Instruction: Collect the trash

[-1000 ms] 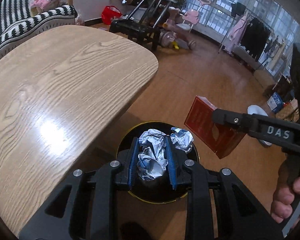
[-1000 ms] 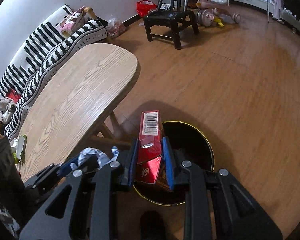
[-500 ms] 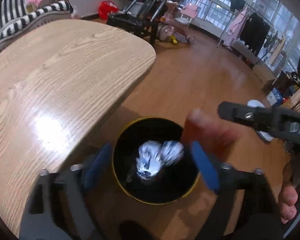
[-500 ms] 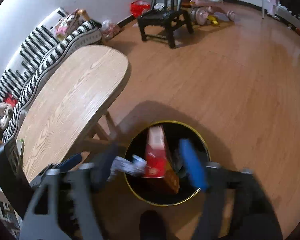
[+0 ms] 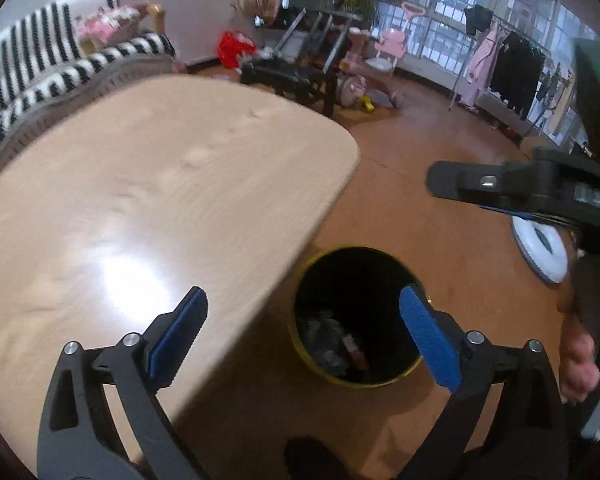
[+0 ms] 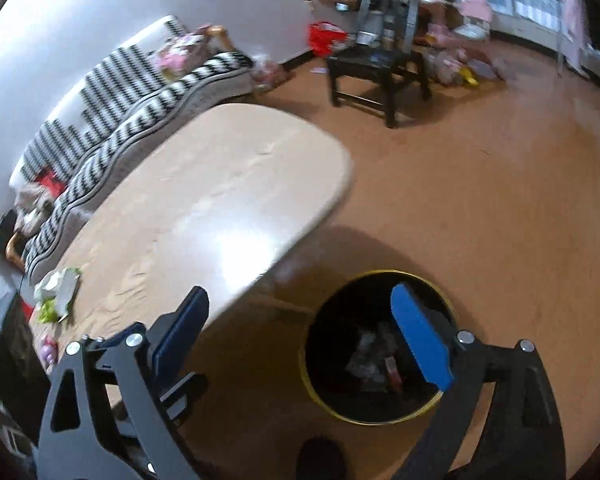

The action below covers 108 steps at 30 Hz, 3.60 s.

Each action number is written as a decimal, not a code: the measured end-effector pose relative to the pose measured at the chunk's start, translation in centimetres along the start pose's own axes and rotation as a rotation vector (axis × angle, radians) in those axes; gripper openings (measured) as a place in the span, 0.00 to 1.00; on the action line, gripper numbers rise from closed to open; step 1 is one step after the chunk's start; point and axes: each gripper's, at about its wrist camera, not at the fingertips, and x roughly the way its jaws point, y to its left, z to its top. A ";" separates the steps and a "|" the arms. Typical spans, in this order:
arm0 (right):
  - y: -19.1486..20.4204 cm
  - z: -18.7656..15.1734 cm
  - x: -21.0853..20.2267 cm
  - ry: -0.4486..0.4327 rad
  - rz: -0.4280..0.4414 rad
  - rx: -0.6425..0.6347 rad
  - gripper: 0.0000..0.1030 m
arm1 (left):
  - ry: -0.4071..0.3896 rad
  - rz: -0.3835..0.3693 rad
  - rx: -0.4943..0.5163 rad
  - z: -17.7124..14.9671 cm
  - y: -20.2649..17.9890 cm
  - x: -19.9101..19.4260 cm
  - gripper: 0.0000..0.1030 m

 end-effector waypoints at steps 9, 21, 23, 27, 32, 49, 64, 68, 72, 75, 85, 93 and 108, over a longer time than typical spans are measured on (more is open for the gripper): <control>14.1 -1.7 1.6 0.037 0.134 -0.229 0.90 | -0.067 0.249 -0.134 -4.6 12.8 -9.8 0.93; 34.2 -6.1 4.8 0.099 0.302 -0.412 0.90 | -0.108 0.471 -0.407 -12.8 27.1 -20.9 0.93; 36.9 -7.1 5.4 0.106 0.317 -0.444 0.90 | -0.107 0.487 -0.433 -13.5 28.7 -21.6 0.93; 39.8 -8.2 6.6 0.116 0.317 -0.467 0.90 | -0.101 0.501 -0.490 -15.4 31.1 -22.8 0.93; 42.1 -8.5 8.7 0.129 0.302 -0.466 0.90 | -0.095 0.516 -0.514 -16.4 32.6 -22.9 0.93; 46.1 -5.6 18.9 0.205 0.239 -0.345 0.90 | -0.018 0.508 -0.583 -15.5 36.4 -16.0 0.93; 48.4 -6.3 21.8 0.256 0.247 -0.412 0.50 | 0.015 0.485 -0.555 -15.3 36.7 -14.7 0.52; 47.9 -6.0 20.6 0.253 0.316 -0.381 0.14 | 0.004 0.506 -0.556 -15.0 36.2 -15.5 0.51; 47.6 -5.7 18.9 0.231 0.333 -0.388 0.01 | -0.018 0.525 -0.563 -15.0 36.1 -16.8 0.50; 47.6 -5.7 17.8 0.216 0.345 -0.406 0.01 | -0.031 0.532 -0.571 -15.0 36.0 -17.5 0.50; 45.6 -5.2 18.3 0.228 0.287 -0.379 0.01 | -0.046 0.526 -0.575 -14.3 34.7 -18.1 0.49; 45.9 -5.0 20.3 0.264 0.292 -0.331 0.01 | -0.025 0.515 -0.569 -14.3 35.6 -17.4 0.49; 46.6 -4.7 19.9 0.154 0.259 -0.327 0.89 | -0.017 0.517 -0.592 -15.0 37.9 -17.8 0.51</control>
